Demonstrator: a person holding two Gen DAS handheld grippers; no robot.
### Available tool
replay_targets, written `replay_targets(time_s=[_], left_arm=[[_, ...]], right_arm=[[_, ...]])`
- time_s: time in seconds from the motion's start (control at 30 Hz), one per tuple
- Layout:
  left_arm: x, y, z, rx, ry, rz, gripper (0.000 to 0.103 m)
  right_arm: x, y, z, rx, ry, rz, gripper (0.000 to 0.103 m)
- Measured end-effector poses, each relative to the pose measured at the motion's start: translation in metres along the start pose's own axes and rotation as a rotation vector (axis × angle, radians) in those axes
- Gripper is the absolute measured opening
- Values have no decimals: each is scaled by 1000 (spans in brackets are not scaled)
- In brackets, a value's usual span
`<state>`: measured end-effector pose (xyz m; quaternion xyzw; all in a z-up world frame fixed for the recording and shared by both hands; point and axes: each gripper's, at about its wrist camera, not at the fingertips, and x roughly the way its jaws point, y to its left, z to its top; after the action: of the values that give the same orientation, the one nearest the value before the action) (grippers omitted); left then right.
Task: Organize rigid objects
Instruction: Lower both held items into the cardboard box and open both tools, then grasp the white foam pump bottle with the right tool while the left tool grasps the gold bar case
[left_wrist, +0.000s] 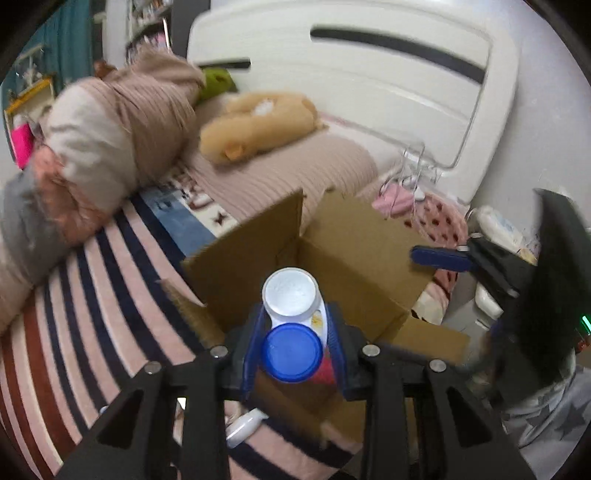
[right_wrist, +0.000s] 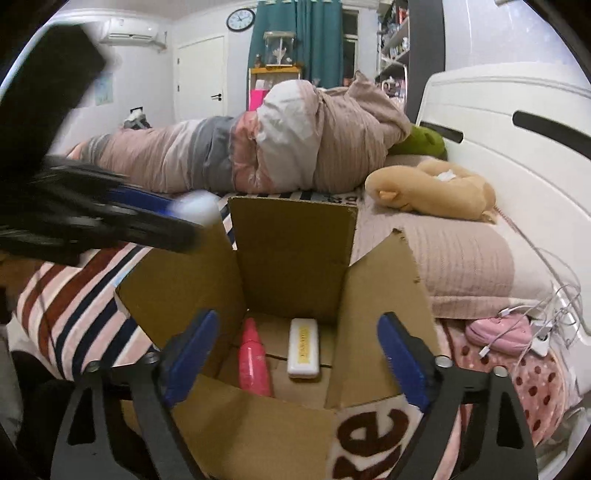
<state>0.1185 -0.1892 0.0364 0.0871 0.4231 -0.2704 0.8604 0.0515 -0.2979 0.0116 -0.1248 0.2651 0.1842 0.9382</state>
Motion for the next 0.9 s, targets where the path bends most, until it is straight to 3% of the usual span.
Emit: replay_targets(time_s=[0.03,0.1,0.17,0.27,0.37,0.5,0.6,0.7,0.9], left_arm=[[7,-1,2,-7,19,0,36],[9,2,0,-36,25,-7,66],[-5,6,-9,-52,-7,-14,73],[-40,25,-24,-85,-75,32,74],[-67,49,-44,-116,-115,135,78],[-93,90,-90,-170,-142,287,80],[-92,120,-128,-223,-140,262,80],[-77,141,-157,-264,-132,238,80],[-36,152,-183,-274,-78,194,80]], right_arm=[[-1,2,-1,-17,1,-6,93],[1,3,-2,-32,7,-17,96],[2,5,-1,-37,7,-10,96],[0,10,3,-31,-14,1,96],[-11,26,11,-50,-82,103,96],[-23,70,24,-108,-153,221,83],[-15,110,27,-128,-127,367,81],[4,147,16,-128,-68,418,79],[64,177,-32,-27,69,290,79]])
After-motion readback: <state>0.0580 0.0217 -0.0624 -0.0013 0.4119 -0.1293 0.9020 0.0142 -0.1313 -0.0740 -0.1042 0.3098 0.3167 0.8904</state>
